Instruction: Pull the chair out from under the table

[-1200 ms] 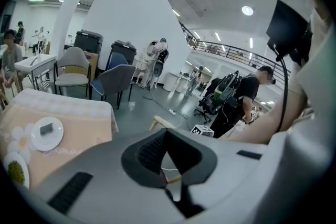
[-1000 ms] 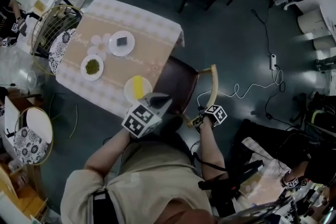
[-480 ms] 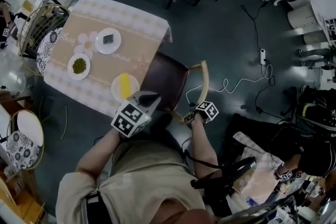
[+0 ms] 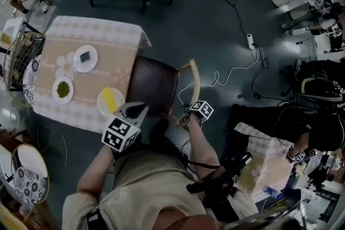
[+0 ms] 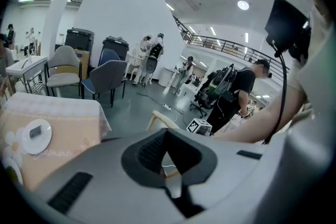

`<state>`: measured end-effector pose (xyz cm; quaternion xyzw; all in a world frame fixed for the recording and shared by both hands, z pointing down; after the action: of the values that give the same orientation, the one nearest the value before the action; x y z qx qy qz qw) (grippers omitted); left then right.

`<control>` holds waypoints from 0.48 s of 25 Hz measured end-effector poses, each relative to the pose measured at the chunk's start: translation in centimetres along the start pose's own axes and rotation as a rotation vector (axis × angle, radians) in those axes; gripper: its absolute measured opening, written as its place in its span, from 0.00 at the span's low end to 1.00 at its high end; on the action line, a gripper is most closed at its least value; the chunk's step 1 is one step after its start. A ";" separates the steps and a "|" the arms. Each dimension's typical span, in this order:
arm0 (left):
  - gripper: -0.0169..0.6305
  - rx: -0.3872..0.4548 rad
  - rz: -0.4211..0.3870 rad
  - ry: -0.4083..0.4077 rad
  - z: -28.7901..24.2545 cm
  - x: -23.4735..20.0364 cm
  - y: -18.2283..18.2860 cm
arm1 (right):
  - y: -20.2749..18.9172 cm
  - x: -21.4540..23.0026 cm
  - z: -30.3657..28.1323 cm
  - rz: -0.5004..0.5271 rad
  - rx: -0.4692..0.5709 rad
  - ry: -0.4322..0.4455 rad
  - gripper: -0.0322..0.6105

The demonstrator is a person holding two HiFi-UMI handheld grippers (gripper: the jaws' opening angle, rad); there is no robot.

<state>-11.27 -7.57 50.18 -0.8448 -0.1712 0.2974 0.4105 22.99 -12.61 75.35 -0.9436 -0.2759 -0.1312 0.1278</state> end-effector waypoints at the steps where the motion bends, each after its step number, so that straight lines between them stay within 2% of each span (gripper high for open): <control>1: 0.03 -0.002 -0.001 0.001 0.0 0.1 0.0 | 0.0 0.1 0.0 0.000 0.000 0.000 0.30; 12: 0.03 -0.013 -0.015 0.000 -0.1 0.7 0.0 | 0.6 1.3 0.4 -0.001 0.012 -0.001 0.30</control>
<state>-10.66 -7.28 49.99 -0.8461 -0.1796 0.2932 0.4072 24.46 -12.36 75.25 -0.9428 -0.2770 -0.1291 0.1334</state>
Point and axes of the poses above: the fingertips, and each gripper's own axes: z backward along the fingers, x to its right, y out of its top, the point moved 9 cm from there along z, backward along the fingers, and after that the axes turned 5 degrees about x, right-handed, at the moved point
